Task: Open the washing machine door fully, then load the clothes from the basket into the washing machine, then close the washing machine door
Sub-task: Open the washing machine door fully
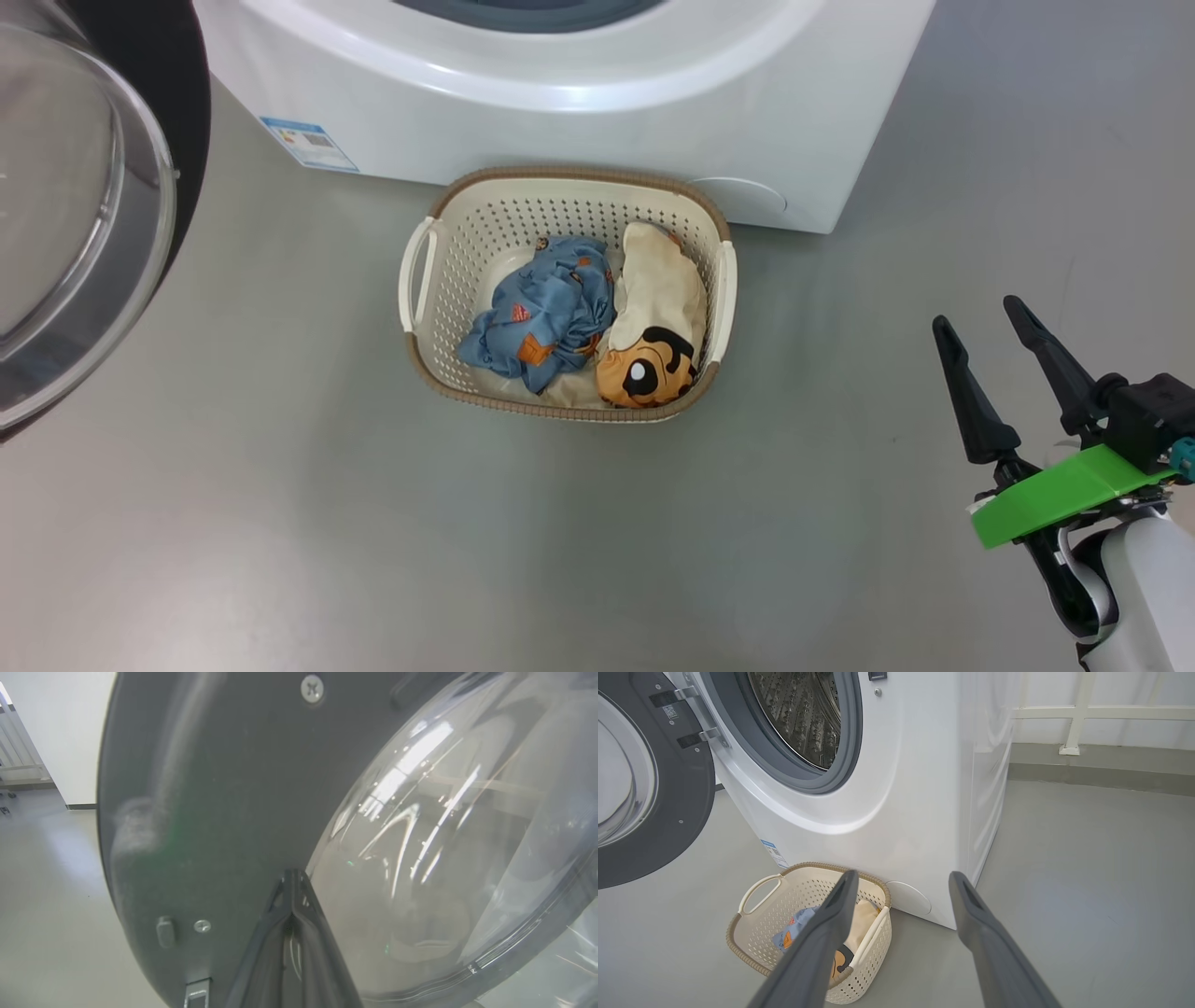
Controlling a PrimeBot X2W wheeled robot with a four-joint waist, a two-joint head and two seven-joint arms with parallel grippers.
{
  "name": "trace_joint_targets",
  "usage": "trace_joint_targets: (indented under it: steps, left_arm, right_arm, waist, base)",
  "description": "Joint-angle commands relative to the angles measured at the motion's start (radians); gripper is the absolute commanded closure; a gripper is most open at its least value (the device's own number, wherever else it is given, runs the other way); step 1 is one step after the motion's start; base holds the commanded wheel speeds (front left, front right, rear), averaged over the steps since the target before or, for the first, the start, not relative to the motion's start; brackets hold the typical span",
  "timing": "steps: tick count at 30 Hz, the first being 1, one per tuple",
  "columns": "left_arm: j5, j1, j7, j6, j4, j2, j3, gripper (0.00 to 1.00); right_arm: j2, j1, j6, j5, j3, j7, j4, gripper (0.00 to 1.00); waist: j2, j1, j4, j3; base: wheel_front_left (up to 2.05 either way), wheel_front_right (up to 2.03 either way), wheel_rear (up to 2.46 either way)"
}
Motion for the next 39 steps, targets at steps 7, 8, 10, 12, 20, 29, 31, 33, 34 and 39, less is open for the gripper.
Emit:
trace_joint_targets:
  steps: [7,8,10,12,20,29,31,33,34,39]
  left_arm:
    - [0.020,0.039,-0.005,-0.033,-0.034,0.058,0.029,1.00]
    - [0.020,0.049,-0.005,-0.039,-0.038,0.052,0.030,1.00]
    - [0.019,0.071,-0.005,-0.050,-0.047,0.039,0.028,1.00]
    - [0.019,0.096,-0.005,-0.059,-0.060,0.025,0.024,1.00]
    - [-0.015,0.214,-0.005,-0.074,-0.149,-0.048,-0.038,1.00]
    - [-0.153,0.426,-0.005,-0.075,-0.362,-0.137,-0.224,0.57]
    - [-0.170,0.468,-0.005,-0.075,-0.406,-0.151,-0.261,0.42]
    - [-0.183,0.507,-0.005,-0.075,-0.444,-0.162,-0.293,0.20]
    - [-0.183,0.507,-0.005,-0.075,-0.444,-0.162,-0.293,0.20]
    - [-0.203,0.574,-0.005,-0.075,-0.504,-0.182,-0.352,0.00]
  right_arm:
    - [0.011,0.029,0.002,-0.009,0.026,-0.012,-0.011,0.00]
    - [0.013,0.033,0.002,-0.007,0.027,-0.012,-0.010,0.00]
    - [0.018,0.045,0.002,-0.004,0.028,-0.012,-0.008,0.00]
    - [0.022,0.060,0.002,-0.001,0.026,-0.012,-0.005,0.00]
    - [0.036,0.125,0.002,0.012,0.015,-0.012,-0.002,0.00]
    - [0.055,0.175,0.002,0.017,0.002,-0.012,-0.013,0.00]
    - [0.057,0.181,0.002,0.017,-0.001,-0.012,-0.015,0.00]
    - [0.058,0.187,0.002,0.018,-0.004,-0.012,-0.016,0.00]
    - [0.058,0.187,0.002,0.018,-0.004,-0.012,-0.016,0.00]
    - [0.060,0.200,0.002,0.022,-0.009,-0.012,-0.016,0.00]
  waist:
    - [0.0000,0.0000,0.003,-0.072]
    - [0.0000,0.0000,0.003,-0.083]
    - [0.0000,0.0000,0.003,-0.108]
    - [0.0000,0.0000,0.005,-0.133]
    - [0.0000,0.0000,0.012,-0.223]
    - [0.0000,0.0000,-0.022,-0.294]
    - [0.0000,0.0000,-0.035,-0.302]
    - [0.0000,0.0000,-0.050,-0.310]
    - [0.0000,0.0000,-0.050,-0.310]
    - [0.0000,0.0000,-0.090,-0.321]
  base:
    - [0.00,0.00,0.00]
    - [0.00,0.00,0.00]
    - [0.00,0.00,0.00]
    - [0.00,0.00,0.00]
    - [0.00,0.00,0.00]
    - [0.00,0.00,0.00]
    - [0.00,0.00,0.00]
    - [0.00,0.00,0.00]
    - [0.00,0.00,0.00]
    - [0.00,0.00,0.00]
